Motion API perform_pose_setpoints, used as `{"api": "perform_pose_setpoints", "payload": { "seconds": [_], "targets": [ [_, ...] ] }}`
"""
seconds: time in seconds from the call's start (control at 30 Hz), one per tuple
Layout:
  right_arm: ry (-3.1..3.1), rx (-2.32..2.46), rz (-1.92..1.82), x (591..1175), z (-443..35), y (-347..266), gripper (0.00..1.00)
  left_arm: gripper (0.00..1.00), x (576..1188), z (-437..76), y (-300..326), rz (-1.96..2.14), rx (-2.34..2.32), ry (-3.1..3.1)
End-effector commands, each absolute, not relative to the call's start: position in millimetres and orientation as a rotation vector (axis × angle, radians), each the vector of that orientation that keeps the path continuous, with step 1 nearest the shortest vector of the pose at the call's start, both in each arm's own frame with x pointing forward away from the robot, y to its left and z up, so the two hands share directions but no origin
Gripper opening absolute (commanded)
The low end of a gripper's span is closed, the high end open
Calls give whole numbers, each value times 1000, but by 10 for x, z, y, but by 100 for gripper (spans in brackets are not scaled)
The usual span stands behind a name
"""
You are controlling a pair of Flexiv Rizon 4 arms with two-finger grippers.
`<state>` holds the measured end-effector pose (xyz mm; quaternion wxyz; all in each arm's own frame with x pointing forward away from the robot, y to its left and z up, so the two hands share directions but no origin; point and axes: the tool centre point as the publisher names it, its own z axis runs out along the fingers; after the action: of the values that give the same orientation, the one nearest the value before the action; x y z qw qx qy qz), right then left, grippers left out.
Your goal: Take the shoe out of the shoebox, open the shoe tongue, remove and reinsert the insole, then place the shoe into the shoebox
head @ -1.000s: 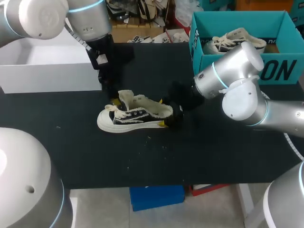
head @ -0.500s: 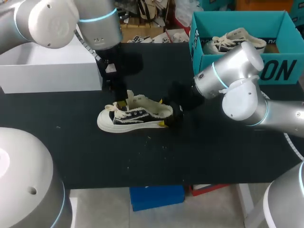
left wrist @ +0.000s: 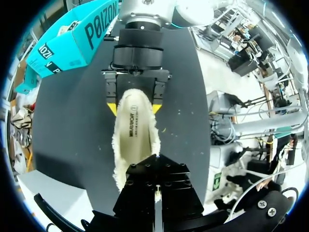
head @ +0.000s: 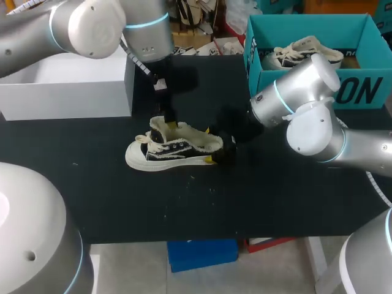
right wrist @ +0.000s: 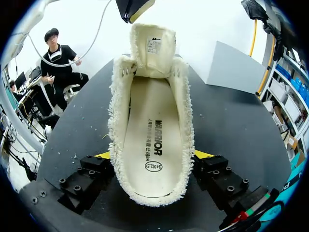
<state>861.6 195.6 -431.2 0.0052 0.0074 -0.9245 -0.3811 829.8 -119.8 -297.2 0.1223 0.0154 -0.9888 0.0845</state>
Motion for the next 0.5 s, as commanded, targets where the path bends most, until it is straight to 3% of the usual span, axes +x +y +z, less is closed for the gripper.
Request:
{"api": "perform_pose_setpoints", "payload": {
  "seconds": [0.03,0.5],
  "targets": [
    [-2896,21,-1189,8613,-4307,1953,0,0,8421,-3133,-1321,220,38,-2832],
    [-2896,21,-1189,8613,-4307,1953,0,0,8402,-3537,-1323,162,46,-2796]
  ]
}}
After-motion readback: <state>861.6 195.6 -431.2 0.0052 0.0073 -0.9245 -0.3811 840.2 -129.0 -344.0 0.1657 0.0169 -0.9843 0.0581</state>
